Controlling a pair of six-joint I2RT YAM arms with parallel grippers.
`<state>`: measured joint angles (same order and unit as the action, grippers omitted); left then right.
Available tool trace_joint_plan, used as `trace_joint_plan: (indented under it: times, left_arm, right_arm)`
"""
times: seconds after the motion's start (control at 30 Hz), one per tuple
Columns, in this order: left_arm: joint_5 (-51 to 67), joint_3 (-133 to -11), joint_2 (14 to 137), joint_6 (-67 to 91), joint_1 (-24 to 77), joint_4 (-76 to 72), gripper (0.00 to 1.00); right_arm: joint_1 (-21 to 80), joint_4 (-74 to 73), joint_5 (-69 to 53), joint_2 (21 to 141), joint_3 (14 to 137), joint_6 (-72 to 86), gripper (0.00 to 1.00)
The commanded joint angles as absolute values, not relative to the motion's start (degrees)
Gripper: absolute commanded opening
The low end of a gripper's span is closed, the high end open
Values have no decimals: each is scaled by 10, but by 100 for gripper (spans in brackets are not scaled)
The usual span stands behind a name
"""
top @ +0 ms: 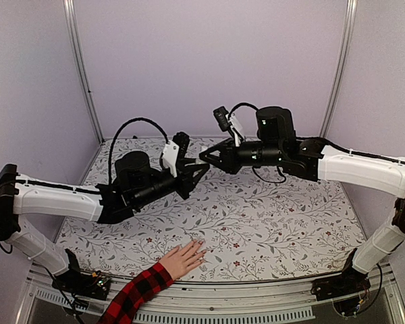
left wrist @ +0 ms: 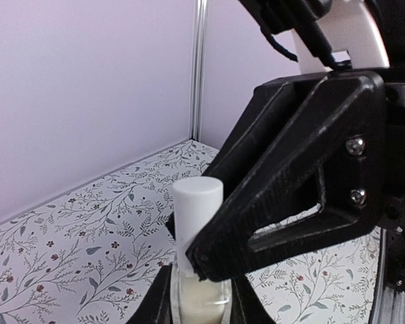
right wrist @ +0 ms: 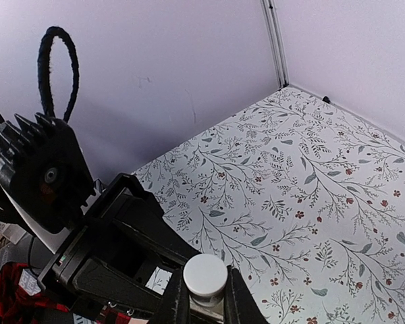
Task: Paint the nails
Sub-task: Unscrew the nail polish bottle.
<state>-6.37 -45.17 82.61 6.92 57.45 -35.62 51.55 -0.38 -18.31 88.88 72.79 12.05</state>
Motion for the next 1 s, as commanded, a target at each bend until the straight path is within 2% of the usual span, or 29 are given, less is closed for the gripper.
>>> trace_joint_plan:
  times: [0.0,0.47,0.67,0.97]
  left_arm:
    - [-7,-457,818,56,577,-364,0]
    - [283,-435,790,48,573,-428,0]
    - [362,-443,783,50,574,-423,0]
    - [440,-449,798,67,576,-438,0]
  right_arm:
    - [515,16,-234,868,726,96,0]
    - [515,33,-405,828,703,7,0]
    - [515,30,-490,822,701,-35,0]
    - [515,29,-546,815,698,-65,0]
